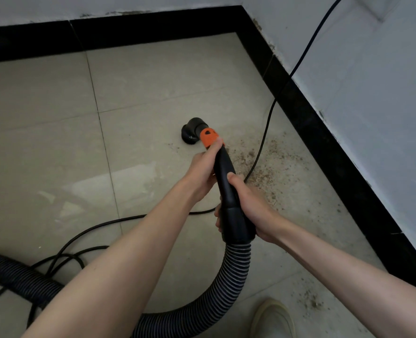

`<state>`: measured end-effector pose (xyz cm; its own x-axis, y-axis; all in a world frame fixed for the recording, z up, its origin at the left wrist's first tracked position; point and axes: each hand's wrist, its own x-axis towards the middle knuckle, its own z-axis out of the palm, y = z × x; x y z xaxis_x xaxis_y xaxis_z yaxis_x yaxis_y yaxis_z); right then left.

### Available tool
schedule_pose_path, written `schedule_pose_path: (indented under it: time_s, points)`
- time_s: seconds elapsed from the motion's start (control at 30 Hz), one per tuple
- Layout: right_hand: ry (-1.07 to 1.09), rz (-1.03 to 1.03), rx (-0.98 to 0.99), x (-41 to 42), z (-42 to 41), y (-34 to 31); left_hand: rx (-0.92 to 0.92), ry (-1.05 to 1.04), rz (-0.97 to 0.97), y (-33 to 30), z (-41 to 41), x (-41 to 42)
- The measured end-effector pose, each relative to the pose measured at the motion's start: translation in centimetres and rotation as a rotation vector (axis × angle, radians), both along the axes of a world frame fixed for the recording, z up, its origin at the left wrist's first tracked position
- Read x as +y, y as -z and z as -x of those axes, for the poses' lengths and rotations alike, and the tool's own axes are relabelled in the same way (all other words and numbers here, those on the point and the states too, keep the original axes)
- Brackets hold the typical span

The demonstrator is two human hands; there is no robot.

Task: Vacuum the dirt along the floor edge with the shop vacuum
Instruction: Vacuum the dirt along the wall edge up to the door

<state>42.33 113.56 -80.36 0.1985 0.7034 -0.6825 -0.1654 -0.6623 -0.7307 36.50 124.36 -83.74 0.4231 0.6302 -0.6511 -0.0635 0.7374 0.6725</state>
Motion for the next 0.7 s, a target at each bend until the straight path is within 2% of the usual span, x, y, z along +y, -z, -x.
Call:
schedule_pose_path:
  time_s: [0.13, 0.3, 0.37, 0.47, 0.57, 0.7]
  points:
    - [-0.069, 0.013, 0.034, 0.5, 0.6, 0.1, 0.109, -0.110, -0.031, 0.0, 0.9, -0.2]
    - [-0.130, 0.012, 0.034, 0.5, 1.1, 0.2, 0.097, -0.176, -0.030, 0.2, 2.4, -0.3]
    - [-0.156, 0.014, -0.003, 0.3, 1.4, 0.1, 0.097, -0.162, -0.014, 0.0, 2.9, -0.2]
    - [-0.204, -0.017, -0.127, 0.0, 2.3, 0.4, 0.260, -0.158, -0.035, -0.2, 3.2, 0.8]
    - [-0.277, -0.051, -0.262, 0.0, 2.8, 1.1, 0.409, -0.095, -0.089, -0.3, 3.4, 1.9]
    - [-0.285, -0.044, -0.244, -0.2, 2.6, 1.5, 0.515, 0.101, -0.167, 0.0, 3.7, 2.5]
